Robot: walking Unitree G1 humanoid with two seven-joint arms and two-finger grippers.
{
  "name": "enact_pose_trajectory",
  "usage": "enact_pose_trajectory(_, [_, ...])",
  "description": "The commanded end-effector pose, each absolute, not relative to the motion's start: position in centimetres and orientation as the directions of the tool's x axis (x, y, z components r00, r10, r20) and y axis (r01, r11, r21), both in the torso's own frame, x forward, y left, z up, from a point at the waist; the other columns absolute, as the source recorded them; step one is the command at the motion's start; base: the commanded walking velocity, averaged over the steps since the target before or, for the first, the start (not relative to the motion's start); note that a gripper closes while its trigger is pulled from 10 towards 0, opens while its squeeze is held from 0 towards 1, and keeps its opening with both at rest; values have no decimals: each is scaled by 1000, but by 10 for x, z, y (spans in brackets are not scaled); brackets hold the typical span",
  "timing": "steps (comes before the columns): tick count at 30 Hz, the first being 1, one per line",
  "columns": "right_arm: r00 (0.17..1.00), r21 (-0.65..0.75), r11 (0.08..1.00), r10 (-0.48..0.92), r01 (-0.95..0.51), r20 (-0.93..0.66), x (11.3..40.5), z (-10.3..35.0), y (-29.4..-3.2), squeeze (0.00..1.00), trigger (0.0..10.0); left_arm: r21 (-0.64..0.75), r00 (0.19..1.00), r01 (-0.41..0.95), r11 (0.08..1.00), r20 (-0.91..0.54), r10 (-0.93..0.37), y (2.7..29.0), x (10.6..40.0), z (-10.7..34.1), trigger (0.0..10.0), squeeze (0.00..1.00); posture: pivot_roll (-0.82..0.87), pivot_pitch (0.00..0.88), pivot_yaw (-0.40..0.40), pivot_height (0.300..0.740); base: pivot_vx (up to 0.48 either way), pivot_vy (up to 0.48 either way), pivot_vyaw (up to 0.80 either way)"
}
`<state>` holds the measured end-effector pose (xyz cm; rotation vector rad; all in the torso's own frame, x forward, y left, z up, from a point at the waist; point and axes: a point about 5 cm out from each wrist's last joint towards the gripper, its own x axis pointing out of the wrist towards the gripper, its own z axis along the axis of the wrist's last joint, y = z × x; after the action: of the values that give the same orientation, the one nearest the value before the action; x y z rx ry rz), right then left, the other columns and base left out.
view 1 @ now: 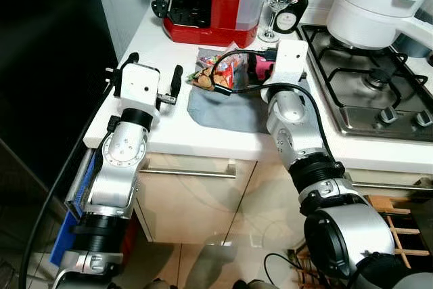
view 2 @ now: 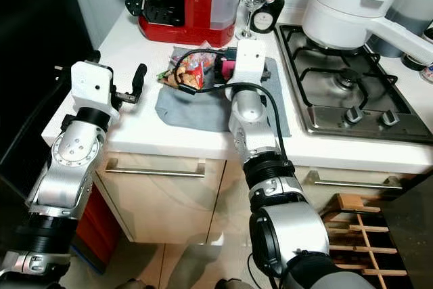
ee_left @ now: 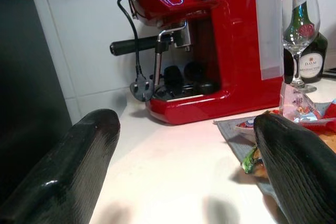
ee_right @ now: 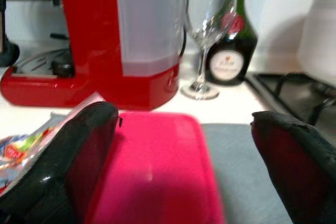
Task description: Restocking fridge
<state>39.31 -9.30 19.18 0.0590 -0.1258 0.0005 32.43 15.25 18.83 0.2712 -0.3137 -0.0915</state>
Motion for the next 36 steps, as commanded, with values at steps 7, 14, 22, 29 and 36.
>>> enact_pose_trajectory(7, [992,63,998,8,-16,123,395,195,-89,0,10000,281,947,43,959,295,-129,151,324,192,10000,0,34,0,-77,740,0,0,0])
enact_pose_trajectory(14, [994,47,999,21,-27,109,394,191,-85,0,10000,284,948,40,958,292,-126,151,324,191,10000,0,35,0,-76,740,0,0,0])
enact_pose_trajectory(22, [998,57,998,5,-9,57,395,184,-88,0,10000,286,950,42,957,286,-127,151,324,191,10000,0,36,0,-76,740,0,0,0])
enact_pose_trajectory(29, [999,70,998,2,-5,38,396,181,-89,0,10000,287,951,44,957,283,-128,151,323,190,10000,0,36,0,-74,740,0,0,0])
enact_pose_trajectory(36, [1000,104,995,7,-6,-10,396,175,-88,0,10000,290,951,46,956,279,-130,151,324,190,10000,0,36,0,-72,740,0,0,0])
